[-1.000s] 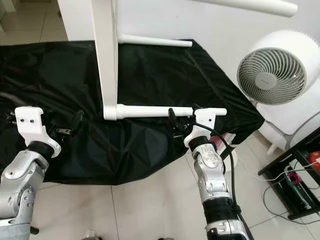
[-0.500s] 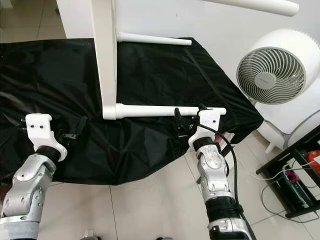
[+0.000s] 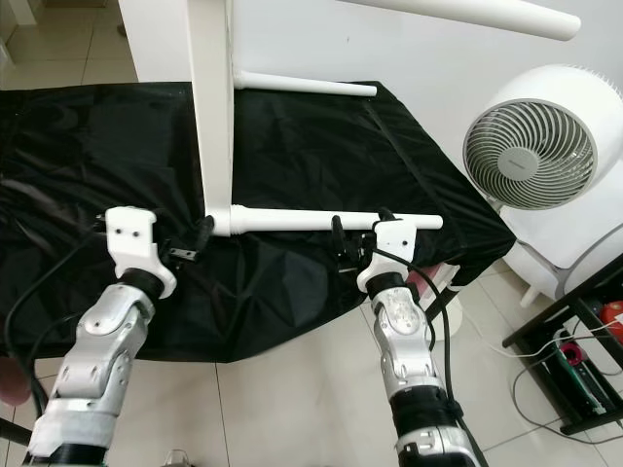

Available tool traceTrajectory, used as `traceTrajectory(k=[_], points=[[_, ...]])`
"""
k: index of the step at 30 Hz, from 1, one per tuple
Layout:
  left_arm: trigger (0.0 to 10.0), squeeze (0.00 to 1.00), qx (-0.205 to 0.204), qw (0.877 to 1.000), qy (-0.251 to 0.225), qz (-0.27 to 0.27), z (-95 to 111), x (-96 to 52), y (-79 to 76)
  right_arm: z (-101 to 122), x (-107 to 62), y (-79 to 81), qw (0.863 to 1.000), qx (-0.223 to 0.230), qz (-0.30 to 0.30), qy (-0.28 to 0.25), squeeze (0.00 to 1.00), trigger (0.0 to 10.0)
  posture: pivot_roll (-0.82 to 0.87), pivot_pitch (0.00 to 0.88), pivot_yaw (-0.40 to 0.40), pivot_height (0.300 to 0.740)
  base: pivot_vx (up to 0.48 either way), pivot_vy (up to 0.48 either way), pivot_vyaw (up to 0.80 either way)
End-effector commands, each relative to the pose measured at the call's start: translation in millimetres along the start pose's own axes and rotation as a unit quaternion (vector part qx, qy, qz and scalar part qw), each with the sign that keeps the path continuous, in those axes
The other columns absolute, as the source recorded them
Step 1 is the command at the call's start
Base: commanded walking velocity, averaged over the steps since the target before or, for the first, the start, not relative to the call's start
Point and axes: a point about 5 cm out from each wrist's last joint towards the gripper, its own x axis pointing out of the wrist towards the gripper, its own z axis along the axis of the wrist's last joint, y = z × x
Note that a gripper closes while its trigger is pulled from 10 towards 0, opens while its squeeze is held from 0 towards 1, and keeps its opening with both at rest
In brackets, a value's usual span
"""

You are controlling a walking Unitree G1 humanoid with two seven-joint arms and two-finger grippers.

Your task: Building children table

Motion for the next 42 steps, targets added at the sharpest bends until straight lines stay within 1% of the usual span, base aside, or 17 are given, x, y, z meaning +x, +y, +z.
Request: traceTrajectory(k=[1, 2, 6, 8, 11, 12, 14, 17, 23, 26, 27, 30, 32, 34, 39, 41, 42], points=[[10.0, 0.00, 0.006, 1.000, 0.006, -0.009, -3, 1.9, -5.3, -2, -0.5, -2.8, 1.000, -0.005, -0.006, 0.002, 0.00, 10.0, 0.11, 0.061, -0.055, 0.740, 0.000, 0.000, 0.00], [10.0, 0.00, 0.004, 1.000, 0.008, -0.010, -1, 6.1, -9.2, -1, 0.7, -3.5, 1.000, -0.005, -0.006, 0.001, 0.00, 10.0, 0.11, 0.077, -0.052, 0.740, 0.000, 0.000, 0.00], [10.0, 0.00, 0.002, 1.000, 0.010, -0.011, 0, 8.9, -11.8, 0, 1.4, -4.0, 1.000, -0.005, -0.006, -0.001, 0.00, 10.0, 0.11, 0.077, -0.052, 0.740, 0.000, 0.000, 0.00], [10.0, 0.00, 0.002, 1.000, 0.022, 0.003, 2, 17.3, -16.6, 5, 6.0, -5.2, 1.000, -0.003, -0.010, -0.007, 0.00, 10.0, 0.10, 0.091, -0.045, 0.740, 0.000, 0.000, 0.00], [10.0, 0.00, 0.002, 1.000, 0.028, 0.010, 2, 20.1, -18.1, 7, 8.2, -4.9, 1.000, -0.002, -0.011, -0.011, 0.00, 10.0, 0.09, 0.093, -0.044, 0.740, 0.000, 0.000, 0.00], [10.0, 0.00, 0.000, 0.999, 0.036, 0.020, 1, 23.1, -19.5, 9, 10.4, -4.2, 1.000, 0.000, -0.014, -0.015, 0.00, 10.0, 0.09, 0.096, -0.041, 0.740, 0.000, 0.000, 0.00], [10.0, 0.00, 0.000, 0.999, 0.036, 0.020, 1, 23.1, -19.5, 9, 10.4, -4.2, 1.000, 0.000, -0.014, -0.015, 0.00, 10.0, 0.09, 0.096, -0.041, 0.740, 0.000, 0.000, 0.00], [10.0, 0.00, 0.007, 0.999, 0.043, 0.033, 0, 28.5, -22.5, 12, 13.2, -2.4, 1.000, 0.004, -0.017, -0.020, 0.00, 10.0, 0.09, 0.097, -0.038, 0.740, 0.000, 0.000, 0.00], [10.0, 0.00, 0.013, 0.998, 0.048, 0.041, 0, 35.4, -26.8, 14, 12.9, 0.2, 0.999, 0.007, -0.019, -0.024, 0.00, 10.0, 0.09, 0.097, -0.031, 0.740, 0.000, 0.000, 0.00], [10.0, 0.00, 0.010, 0.996, 0.059, 0.059, 1, 43.6, -29.9, 15, 9.8, 2.1, 0.999, 0.013, -0.027, -0.027, 0.00, 10.0, 0.07, 0.086, -0.016, 0.740, 0.000, 0.000, 0.00], [10.0, 0.00, 0.010, 0.996, 0.059, 0.059, 1, 43.6, -29.9, 15, 9.8, 2.1, 0.999, 0.013, -0.027, -0.027, 0.00, 10.0, 0.07, 0.086, -0.016, 0.740, 0.000, 0.000, 0.00], [10.0, 0.00, 0.009, 0.995, 0.064, 0.073, 2, 49.5, -31.7, 17, 8.7, 2.3, 0.999, 0.016, -0.032, -0.029, 0.00, 10.0, 0.07, 0.085, -0.012, 0.740, 0.000, 0.000, 0.00], [10.0, 0.00, 0.009, 0.995, 0.064, 0.073, 2, 49.5, -31.7, 17, 8.7, 2.3, 0.999, 0.016, -0.032, -0.029, 0.00, 10.0, 0.07, 0.085, -0.012, 0.740, 0.000, 0.000, 0.00], [10.0, 0.00, 0.012, 0.994, 0.063, 0.084, 4, 54.0, -34.3, 17, 8.2, 2.2, 0.999, 0.018, -0.034, -0.029, 0.00, 10.0, 0.07, 0.090, -0.012, 0.740, 0.000, 0.000, 0.00], [10.0, 0.00, 0.011, 0.995, 0.059, 0.079, 6, 54.7, -37.0, 18, 7.1, 3.1, 0.999, 0.017, -0.033, -0.029, 0.00, 10.0, 0.06, 0.091, -0.011, 0.740, 0.000, 0.000, 0.00], [10.0, 0.00, 0.011, 0.996, 0.056, 0.075, 6, 51.9, -37.3, 18, 5.7, 3.4, 0.999, 0.016, -0.031, -0.029, 0.00, 10.0, 0.06, 0.091, -0.011, 0.740, 0.000, 0.000, 0.00], [10.0, 0.00, 0.011, 0.996, 0.052, 0.066, 5, 47.6, -36.8, 18, 3.8, 3.4, 0.999, 0.015, -0.028, -0.029, 0.00, 10.0, 0.06, 0.090, -0.011, 0.740, 0.000, 0.000, 0.00]])
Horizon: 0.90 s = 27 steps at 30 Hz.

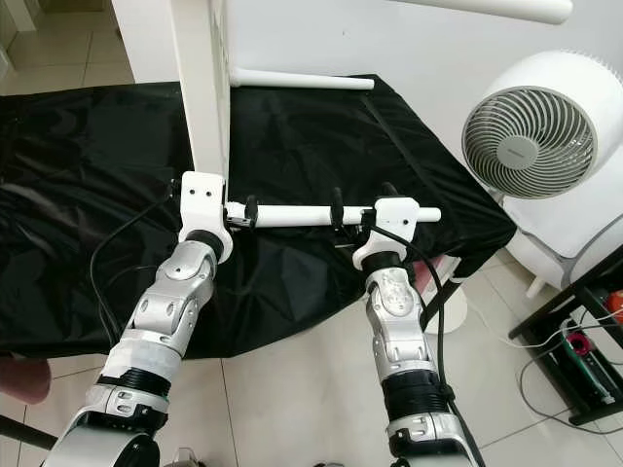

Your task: Building children table

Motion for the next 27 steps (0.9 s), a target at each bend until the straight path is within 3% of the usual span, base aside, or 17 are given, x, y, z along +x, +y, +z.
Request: traceTrajectory(k=[1, 3, 4, 9, 10, 13, 18, 27], points=[[10.0, 0.00, 0.009, 1.000, -0.007, -0.007, -3, -6.5, 4.5, -4, -5.9, -4.7, 1.000, -0.005, 0.001, 0.013, 0.00, 10.0, 0.06, 0.090, -0.011, 0.740, 0.000, 0.000, 0.00], [10.0, 0.00, 0.009, 1.000, -0.007, -0.007, -3, -6.5, 4.5, -4, -5.9, -4.7, 1.000, -0.005, 0.001, 0.013, 0.00, 10.0, 0.06, 0.090, -0.011, 0.740, 0.000, 0.000, 0.00], [10.0, 0.00, 0.023, 0.999, -0.022, -0.033, -7, -23.4, 12.1, -8, -16.0, -7.3, 1.000, -0.012, 0.010, 0.024, 0.00, 10.0, 0.07, 0.082, -0.018, 0.740, 0.000, 0.000, 0.00], [10.0, 0.00, 0.035, 0.997, -0.036, -0.060, -11, -42.5, 20.1, -12, -25.8, -10.8, 0.999, -0.019, 0.019, 0.035, 0.00, 10.0, 0.08, 0.077, -0.019, 0.740, 0.000, 0.000, 0.00], [10.0, 0.00, 0.039, 0.996, -0.037, -0.071, -16, -53.1, 23.0, -14, -29.8, -11.8, 0.999, -0.022, 0.022, 0.040, 0.00, 10.0, 0.08, 0.073, -0.021, 0.740, 0.000, 0.000, 0.00], [10.0, 0.00, 0.038, 0.995, -0.039, -0.081, -18, -60.6, 24.1, -16, -32.2, -12.3, 0.999, -0.024, 0.024, 0.042, 0.00, 10.0, 0.08, 0.072, -0.021, 0.740, 0.000, 0.000, 0.00], [10.0, 0.00, 0.026, 0.996, -0.042, -0.078, -27, -91.1, 38.3, -14, -39.9, -11.7, 0.999, -0.033, 0.018, 0.039, 0.00, 10.0, 0.09, 0.049, -0.032, 0.740, 0.000, 0.000, 0.00], [10.0, 0.00, 0.024, 0.996, -0.055, -0.060, -21, -106.2, 51.3, -9, -46.8, -10.1, 0.999, -0.025, 0.023, 0.035, 0.00, 10.0, 0.09, 0.040, -0.042, 0.740, 0.000, 0.000, 0.00]])
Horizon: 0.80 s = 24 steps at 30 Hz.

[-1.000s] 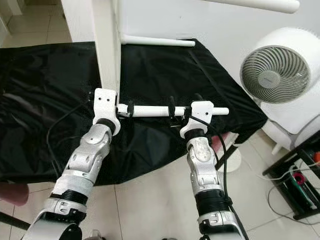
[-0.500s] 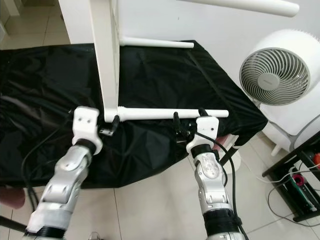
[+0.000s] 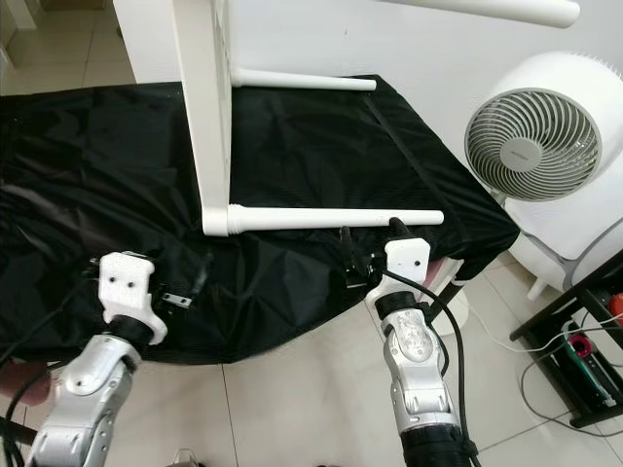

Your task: Building children table

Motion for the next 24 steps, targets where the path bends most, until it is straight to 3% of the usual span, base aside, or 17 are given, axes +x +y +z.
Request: traceTrajectory(k=[1, 7, 12, 19, 24], points=[[10.0, 0.00, -0.005, 1.000, -0.001, -0.011, 1, -3.2, -0.7, -2, -2.9, 0.4, 1.000, 0.002, 0.005, 0.008, 0.00, 10.0, 0.09, 0.039, -0.044, 0.740, 0.000, 0.000, 0.00], [10.0, 0.00, -0.023, 1.000, -0.014, -0.009, 6, 6.3, 7.1, 9, 9.6, 0.6, 1.000, 0.005, 0.010, -0.012, 0.00, 10.0, 0.09, 0.007, -0.052, 0.740, 0.000, 0.000, 0.00], [10.0, 0.00, -0.032, 0.999, -0.007, -0.003, 3, 7.2, 10.3, 7, 10.0, -1.6, 1.000, 0.003, 0.004, -0.007, 0.00, 10.0, 0.09, 0.000, -0.050, 0.740, 0.000, 0.000, 0.00], [10.0, 0.00, -0.079, 0.996, 0.025, 0.027, -20, 7.4, 16.0, -9, 8.2, -3.7, 1.000, 0.007, -0.007, 0.019, 0.00, 10.0, 0.09, 0.000, -0.037, 0.740, 0.000, 0.000, 0.00], [10.0, 0.00, -0.076, 0.997, 0.022, 0.025, -24, 11.6, 18.9, -15, 9.6, -5.1, 1.000, 0.005, -0.004, 0.026, 0.00, 10.0, 0.09, 0.000, -0.042, 0.740, 0.000, 0.000, 0.00]])
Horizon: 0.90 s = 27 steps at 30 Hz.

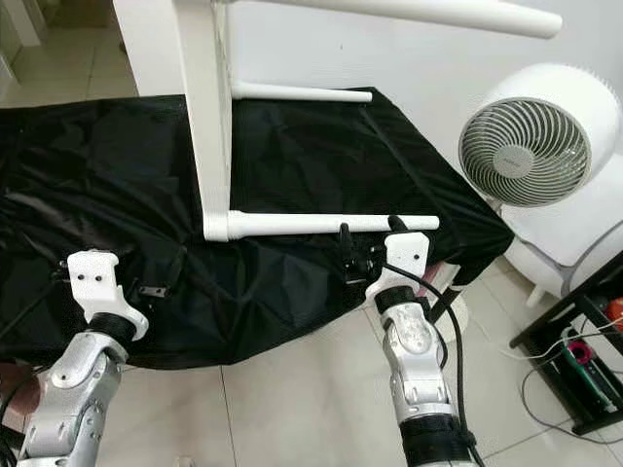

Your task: Building children table

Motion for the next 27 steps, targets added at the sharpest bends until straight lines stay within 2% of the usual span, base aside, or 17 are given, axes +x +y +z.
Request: traceTrajectory(k=[1, 8, 14, 22, 27], points=[[10.0, 0.00, -0.006, 1.000, -0.008, -0.008, 1, 1.6, 1.2, -1, 1.1, -2.9, 1.000, -0.004, 0.001, -0.002, 0.00, 10.0, 0.09, 0.000, -0.042, 0.740, 0.000, 0.000, 0.00], [10.0, 0.00, 0.002, 1.000, -0.002, 0.003, -3, 1.4, 6.1, -9, -3.3, -3.9, 1.000, -0.015, 0.013, 0.009, 0.00, 10.0, 0.09, 0.000, -0.041, 0.740, 0.000, 0.000, 0.00], [10.0, 0.00, -0.002, 0.999, -0.031, 0.010, 12, -5.6, 2.7, 2, -5.0, -4.7, 1.000, -0.008, 0.008, -0.011, 0.00, 10.0, 0.08, 0.000, -0.034, 0.740, 0.000, 0.000, 0.00], [10.0, 0.00, -0.005, 1.000, -0.014, 0.027, 3, -12.2, 2.6, -5, -15.8, -5.6, 1.000, -0.006, -0.005, 0.006, 0.00, 10.0, 0.07, 0.000, -0.035, 0.740, 0.000, 0.000, 0.00], [10.0, 0.00, -0.011, 1.000, -0.019, 0.017, 6, -8.7, -1.9, -1, -15.0, -3.0, 1.000, 0.000, -0.003, 0.000, 0.00, 10.0, 0.06, 0.000, -0.025, 0.740, 0.000, 0.000, 0.00]])
